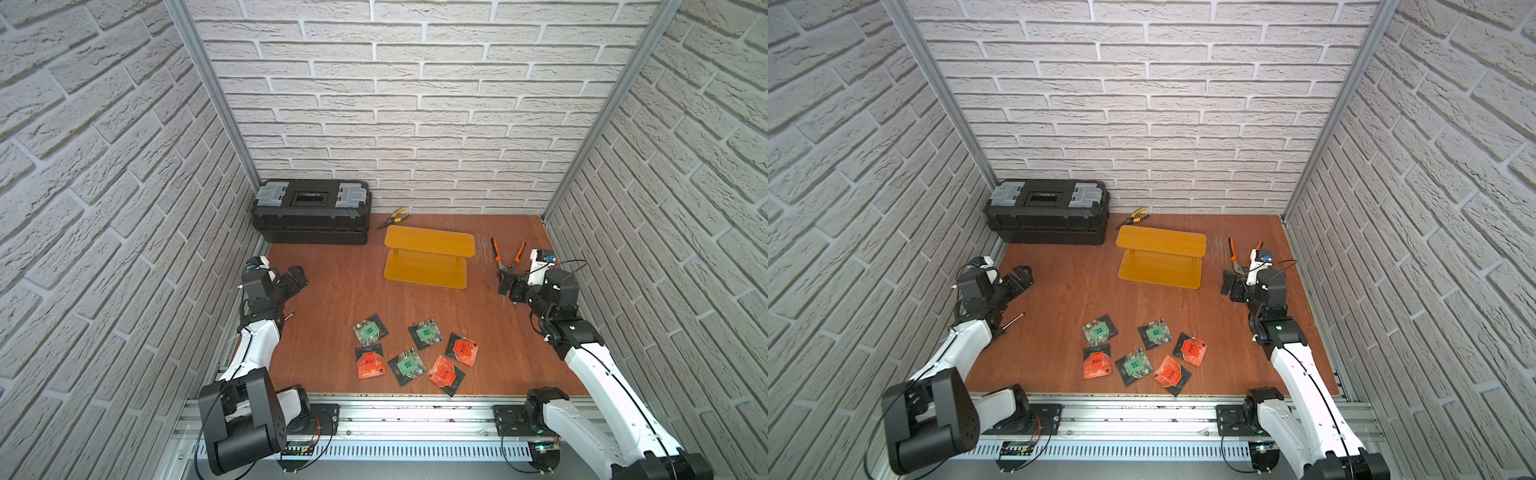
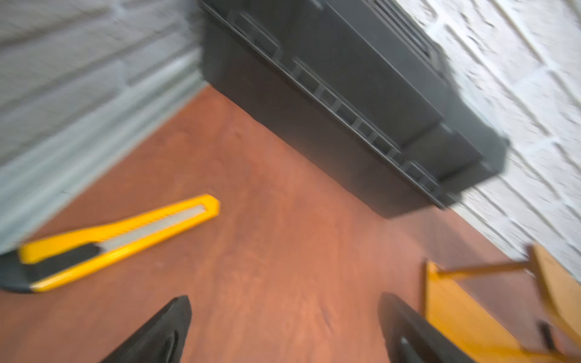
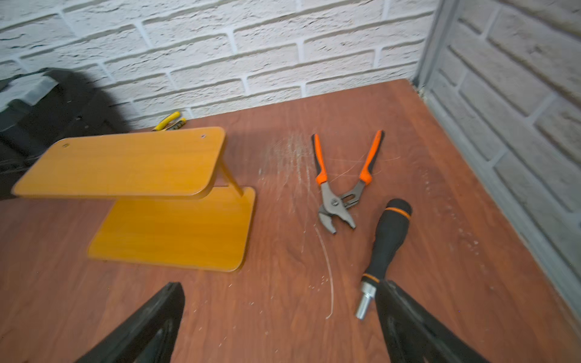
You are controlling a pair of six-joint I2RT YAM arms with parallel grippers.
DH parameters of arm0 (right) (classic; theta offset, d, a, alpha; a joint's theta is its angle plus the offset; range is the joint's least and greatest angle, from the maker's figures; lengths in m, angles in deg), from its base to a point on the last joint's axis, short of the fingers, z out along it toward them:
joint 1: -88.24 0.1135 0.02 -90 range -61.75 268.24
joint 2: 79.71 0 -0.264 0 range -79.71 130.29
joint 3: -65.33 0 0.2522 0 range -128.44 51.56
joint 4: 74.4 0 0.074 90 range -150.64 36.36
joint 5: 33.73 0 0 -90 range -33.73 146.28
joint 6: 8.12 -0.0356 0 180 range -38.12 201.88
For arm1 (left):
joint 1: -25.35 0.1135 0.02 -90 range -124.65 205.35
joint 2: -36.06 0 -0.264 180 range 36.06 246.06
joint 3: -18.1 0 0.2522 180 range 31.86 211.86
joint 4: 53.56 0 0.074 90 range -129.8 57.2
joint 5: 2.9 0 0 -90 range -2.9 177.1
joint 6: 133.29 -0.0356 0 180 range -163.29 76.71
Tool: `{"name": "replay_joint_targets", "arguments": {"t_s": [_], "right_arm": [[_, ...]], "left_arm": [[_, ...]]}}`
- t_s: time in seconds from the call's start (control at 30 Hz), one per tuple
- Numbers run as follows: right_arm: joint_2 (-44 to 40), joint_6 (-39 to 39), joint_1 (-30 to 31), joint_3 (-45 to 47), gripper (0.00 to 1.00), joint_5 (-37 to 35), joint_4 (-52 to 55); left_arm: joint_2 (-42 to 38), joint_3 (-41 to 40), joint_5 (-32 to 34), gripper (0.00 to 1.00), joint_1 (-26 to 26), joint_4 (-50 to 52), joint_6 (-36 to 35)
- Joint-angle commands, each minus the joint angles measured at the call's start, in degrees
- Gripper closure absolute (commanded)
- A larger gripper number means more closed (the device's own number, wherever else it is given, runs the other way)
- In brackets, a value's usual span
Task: Place the tea bags on the shelf by color
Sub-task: Pick up the tea bag from the center of the board.
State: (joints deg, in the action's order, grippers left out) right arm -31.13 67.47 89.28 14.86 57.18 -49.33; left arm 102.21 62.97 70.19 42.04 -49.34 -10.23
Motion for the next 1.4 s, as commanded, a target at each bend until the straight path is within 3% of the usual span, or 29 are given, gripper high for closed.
{"name": "replay_joint_targets", "arguments": {"t_s": [0.0,0.27,0.53,0.77,0.93,1.1,1.37], "right_arm": [[-2.2,-0.6,0.5,-0.9,0.0,11.4,7.6],[-6.0,-6.3,4.0,1.3,0.07,21.8,12.4],[-12.1,-12.1,12.5,7.6,0.07,20.9,14.1],[-12.3,-18.6,25.9,11.4,0.08,16.8,10.5],[-6.2,-23.7,38.1,12.0,0.13,11.0,4.2],[5.6,-25.4,48.4,7.6,0.2,7.1,-0.8],[22.8,-27.9,57.4,-0.3,0.23,3.7,-8.2]], "left_arm": [[-4.5,-2.9,-9.2,0.02,-1.8,1.0,0.7],[-15.7,-4.3,-1.7,0.01,-16.3,14.2,-4.0],[-21.2,-5.0,-0.1,0.01,-28.7,19.6,-3.8],[-23.2,-6.1,2.9,0.02,-39.3,24.1,-1.3],[-23.5,-7.9,4.1,0.01,-44.1,26.7,2.1],[-24.1,-9.0,3.7,0.01,-46.6,29.3,5.4],[-28.7,-11.0,2.9,0.01,-47.4,34.3,9.1]]}}
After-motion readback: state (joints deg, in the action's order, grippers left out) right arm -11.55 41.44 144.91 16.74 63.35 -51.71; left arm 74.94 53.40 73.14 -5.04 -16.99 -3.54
